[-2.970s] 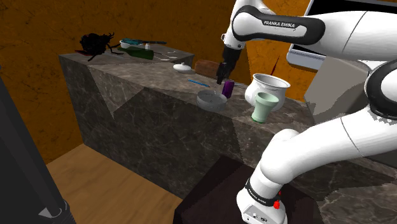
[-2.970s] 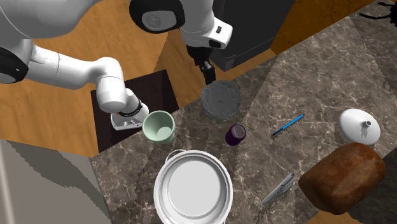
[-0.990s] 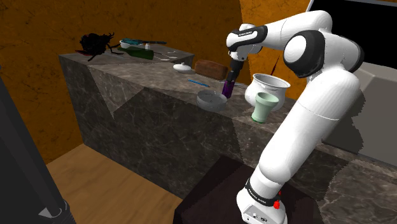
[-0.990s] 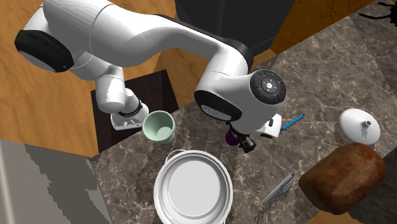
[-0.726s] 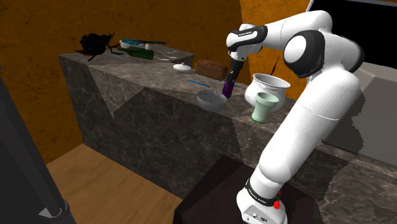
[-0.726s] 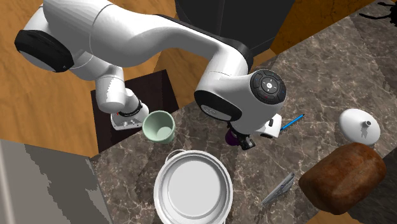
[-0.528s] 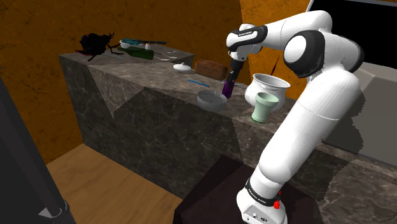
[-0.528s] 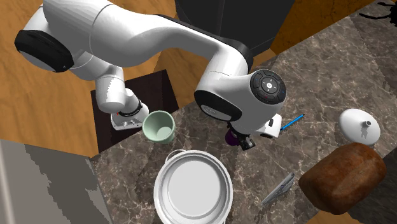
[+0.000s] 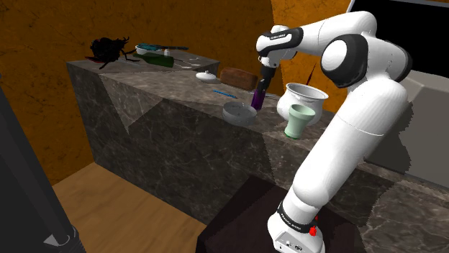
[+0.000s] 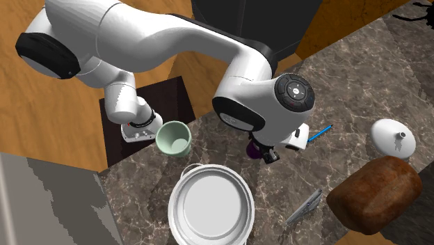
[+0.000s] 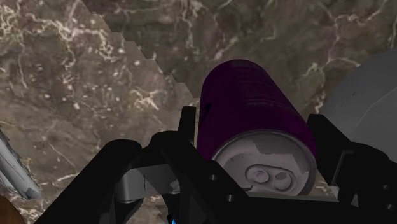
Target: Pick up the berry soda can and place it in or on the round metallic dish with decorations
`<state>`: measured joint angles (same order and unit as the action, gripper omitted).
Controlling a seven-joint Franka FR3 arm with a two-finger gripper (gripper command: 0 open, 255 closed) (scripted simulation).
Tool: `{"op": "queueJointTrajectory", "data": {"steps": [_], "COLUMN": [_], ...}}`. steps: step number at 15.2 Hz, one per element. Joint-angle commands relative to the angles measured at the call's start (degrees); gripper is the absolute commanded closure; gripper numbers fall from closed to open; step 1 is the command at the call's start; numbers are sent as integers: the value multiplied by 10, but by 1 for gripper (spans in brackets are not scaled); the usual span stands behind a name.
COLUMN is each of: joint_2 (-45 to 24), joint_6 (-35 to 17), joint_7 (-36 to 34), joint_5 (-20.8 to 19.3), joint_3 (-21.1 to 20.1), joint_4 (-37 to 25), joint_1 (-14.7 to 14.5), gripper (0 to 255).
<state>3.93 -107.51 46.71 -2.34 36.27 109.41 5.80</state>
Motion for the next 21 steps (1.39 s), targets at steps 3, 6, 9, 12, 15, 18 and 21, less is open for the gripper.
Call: {"op": "queueJointTrajectory", "data": {"steps": [3, 6, 9, 12, 15, 18, 21], "joint_2": [2, 2, 0, -3, -7, -13, -20], "joint_6": [29, 52, 75, 99, 122, 147, 169], "joint_7": [0, 0, 1, 2, 4, 7, 10], "joint_5": [-1, 0, 1, 2, 5, 9, 13], "joint_3": [-1, -1, -1, -1, 0, 1, 2], "joint_4": [-27, -51, -75, -101, -128, -157, -185], "joint_1": [0, -1, -1, -1, -1, 0, 1], "gripper": [255, 255, 255, 255, 255, 255, 255]}}
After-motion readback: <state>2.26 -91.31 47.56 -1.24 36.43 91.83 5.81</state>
